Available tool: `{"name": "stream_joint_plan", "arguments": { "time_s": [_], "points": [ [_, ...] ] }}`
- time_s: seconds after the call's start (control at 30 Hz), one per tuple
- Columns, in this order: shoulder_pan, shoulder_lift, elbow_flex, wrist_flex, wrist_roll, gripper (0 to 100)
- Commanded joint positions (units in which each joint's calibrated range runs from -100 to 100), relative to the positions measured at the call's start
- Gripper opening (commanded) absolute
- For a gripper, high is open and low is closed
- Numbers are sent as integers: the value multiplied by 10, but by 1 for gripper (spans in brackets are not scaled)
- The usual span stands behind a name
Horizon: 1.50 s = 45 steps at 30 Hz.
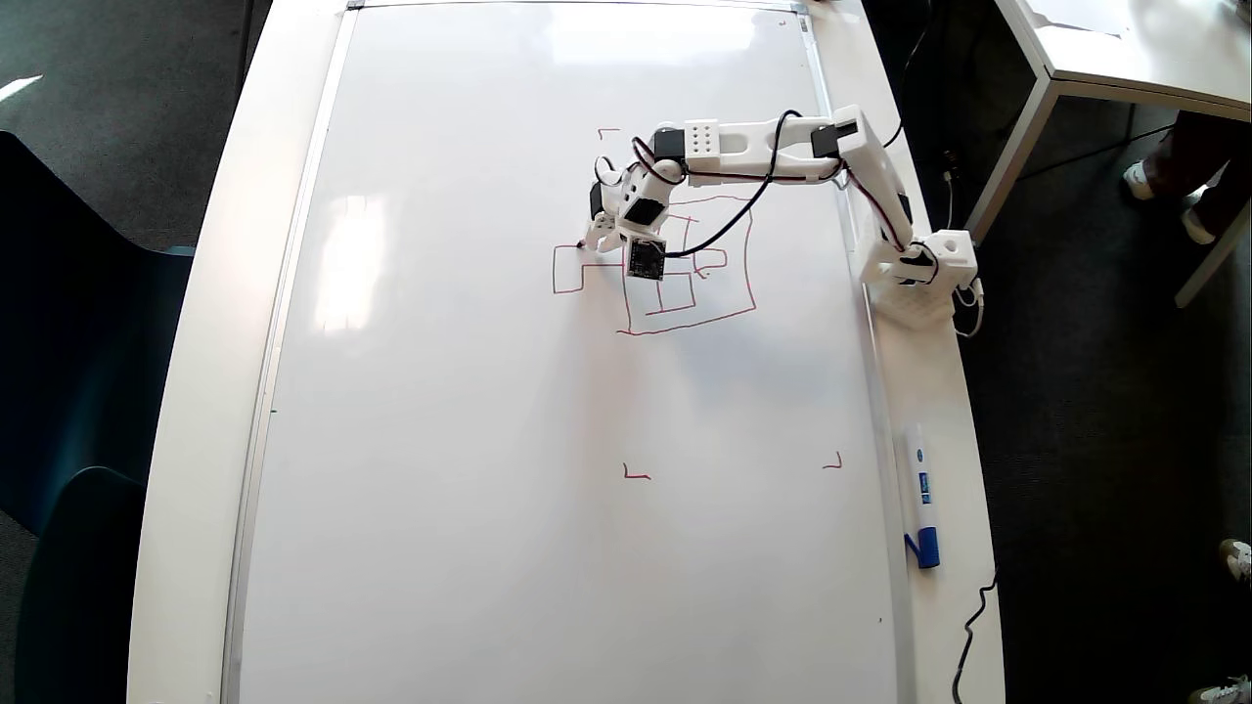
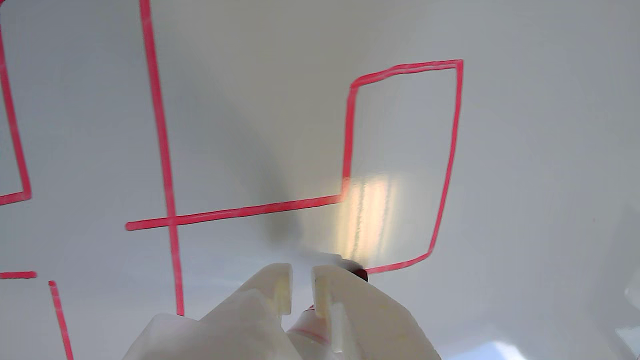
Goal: Draw on a whiteboard a robot head using a pen attached to the gripper
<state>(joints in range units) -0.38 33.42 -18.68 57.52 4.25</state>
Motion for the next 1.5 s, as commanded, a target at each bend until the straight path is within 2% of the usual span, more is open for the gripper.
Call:
{"name": "stream_joint_plan", "arguments": {
  "time_s": [0.0,0.6,0.9,1.1,1.3,1.47],
  "points": [
    [3,-18,12,16,-2,1],
    [-53,-38,31,5,-4,1],
    [-50,-39,31,-19,-3,1],
    [-41,-49,-45,-12,-3,1],
    [-41,-105,-42,-9,-2,1],
    [-41,-190,26,10,-2,1]
  ]
}}
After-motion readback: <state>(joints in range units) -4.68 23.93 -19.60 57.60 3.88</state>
